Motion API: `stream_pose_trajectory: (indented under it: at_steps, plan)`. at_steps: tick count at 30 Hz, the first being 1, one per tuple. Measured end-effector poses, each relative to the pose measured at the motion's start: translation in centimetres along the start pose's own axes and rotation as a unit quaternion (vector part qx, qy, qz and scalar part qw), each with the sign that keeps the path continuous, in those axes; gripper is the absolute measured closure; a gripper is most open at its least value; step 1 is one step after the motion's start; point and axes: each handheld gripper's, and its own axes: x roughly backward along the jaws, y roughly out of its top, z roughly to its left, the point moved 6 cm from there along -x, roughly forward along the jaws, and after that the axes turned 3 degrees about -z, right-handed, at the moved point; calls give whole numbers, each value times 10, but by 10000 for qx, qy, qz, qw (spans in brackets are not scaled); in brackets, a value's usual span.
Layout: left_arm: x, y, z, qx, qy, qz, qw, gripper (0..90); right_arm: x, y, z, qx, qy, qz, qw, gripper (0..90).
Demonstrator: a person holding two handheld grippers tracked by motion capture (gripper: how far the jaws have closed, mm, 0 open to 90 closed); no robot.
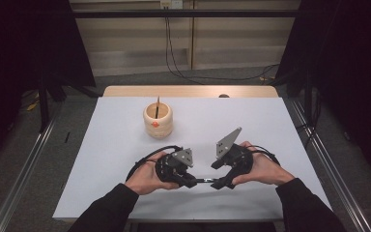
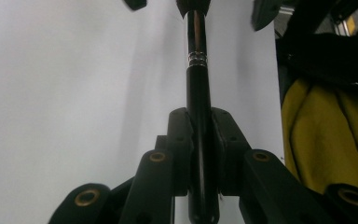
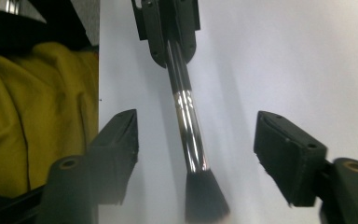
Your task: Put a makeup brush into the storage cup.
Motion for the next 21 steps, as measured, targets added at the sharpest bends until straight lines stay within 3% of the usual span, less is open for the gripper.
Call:
stream_pose_trajectory:
  at_steps: [5,11,21]
  plan:
    - [4,-1,3,183,164,-341,9991,795,11,-9,-5,-225,-165,-371,9989,260]
    - [7,-4,2,277,189,-529,9980,795,15,-7,-8,-303,-250,-672,9970,223]
    - [18,-2,-1,313,354,-882,9950,795,27,0,-13,-496,-428,-1349,9887,177]
